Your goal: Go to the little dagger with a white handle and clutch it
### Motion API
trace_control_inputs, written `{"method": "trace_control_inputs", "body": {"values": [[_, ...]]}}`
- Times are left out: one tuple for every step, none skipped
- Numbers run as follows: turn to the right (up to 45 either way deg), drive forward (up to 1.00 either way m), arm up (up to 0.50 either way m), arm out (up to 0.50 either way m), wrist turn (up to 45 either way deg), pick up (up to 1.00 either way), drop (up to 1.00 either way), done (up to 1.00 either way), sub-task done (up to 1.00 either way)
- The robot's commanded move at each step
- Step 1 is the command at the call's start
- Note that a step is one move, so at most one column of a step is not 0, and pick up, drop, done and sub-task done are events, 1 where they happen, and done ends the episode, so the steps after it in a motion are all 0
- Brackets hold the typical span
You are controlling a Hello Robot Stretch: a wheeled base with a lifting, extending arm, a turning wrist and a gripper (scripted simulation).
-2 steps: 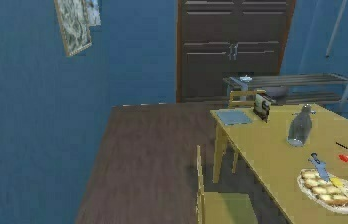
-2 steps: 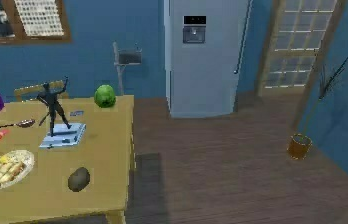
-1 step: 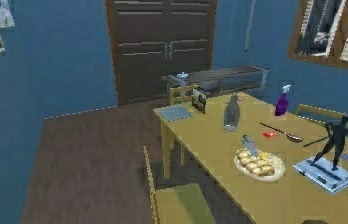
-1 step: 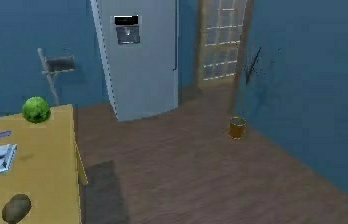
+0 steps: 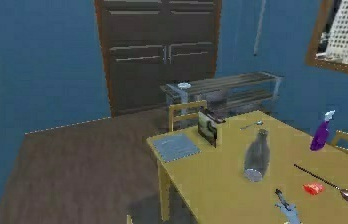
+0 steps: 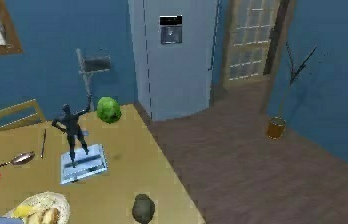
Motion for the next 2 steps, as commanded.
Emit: {"method": "trace_control_inputs", "body": {"values": [[-39.0,0.0,0.0,0.0,0.0,0.0,0.0,0.0,0.0],[0.0,0.0,0.5,0.0,0.0,0.0,0.0,0.0,0.0]]}}
